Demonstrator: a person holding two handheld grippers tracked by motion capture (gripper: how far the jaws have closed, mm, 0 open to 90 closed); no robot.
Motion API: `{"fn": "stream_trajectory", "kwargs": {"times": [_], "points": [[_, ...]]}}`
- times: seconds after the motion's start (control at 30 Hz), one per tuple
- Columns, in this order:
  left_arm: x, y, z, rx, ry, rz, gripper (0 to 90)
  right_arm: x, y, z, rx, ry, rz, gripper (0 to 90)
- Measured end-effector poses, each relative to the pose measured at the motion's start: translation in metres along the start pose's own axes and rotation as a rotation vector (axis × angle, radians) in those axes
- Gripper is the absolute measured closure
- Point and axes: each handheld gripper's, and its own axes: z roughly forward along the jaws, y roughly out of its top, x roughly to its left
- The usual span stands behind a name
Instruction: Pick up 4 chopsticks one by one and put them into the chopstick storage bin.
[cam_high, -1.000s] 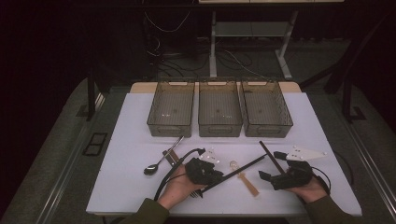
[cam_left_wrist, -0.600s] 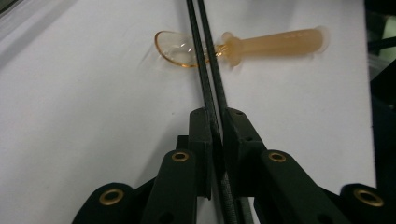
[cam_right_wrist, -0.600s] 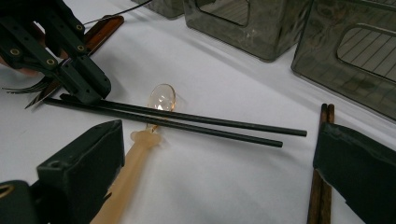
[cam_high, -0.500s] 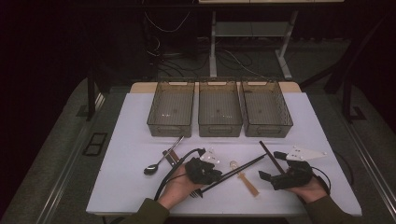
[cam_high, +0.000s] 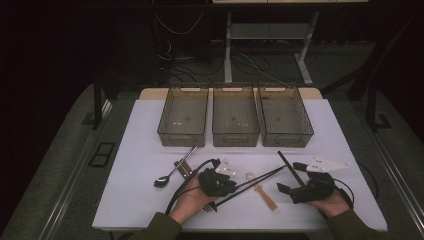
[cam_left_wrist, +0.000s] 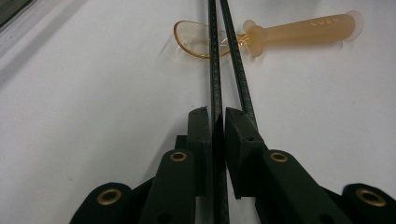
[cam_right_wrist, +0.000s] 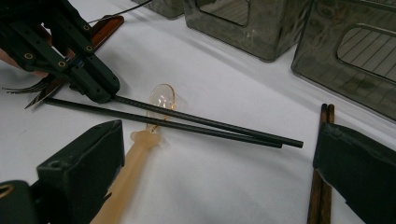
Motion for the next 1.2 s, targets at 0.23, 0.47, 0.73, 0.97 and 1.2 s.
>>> {"fn": "stream_trajectory", "kwargs": {"times": [0.23,0.47,0.73,0.97,1.2], "points": [[-0.0007,-0.0010,0.0012,-0.011,0.014,-0.007,83.4,-0.0001,0.0000,0.0000,-0.001,-0.002,0.001,2.3],[-0.0006,-0.0030,0.0013,-0.031,0.014,-0.043,84.1,-0.0001,0.0000,-0.0001,-0.002,-0.002,0.000,2.3],[-0.0004,-0.0028,0.0008,-0.029,0.012,-0.051,84.6,-0.0003,0.0001,-0.0004,-0.003,-0.002,0.002,2.3],[-0.0004,-0.0024,0.0001,-0.037,0.005,-0.052,84.8,-0.0003,0.0001,-0.0005,-0.006,-0.003,-0.001,2.3],[0.0014,-0.0024,-0.0042,-0.057,-0.005,-0.051,84.8,-0.0003,0.0001,-0.0007,-0.009,-0.002,-0.002,2.3]]}}
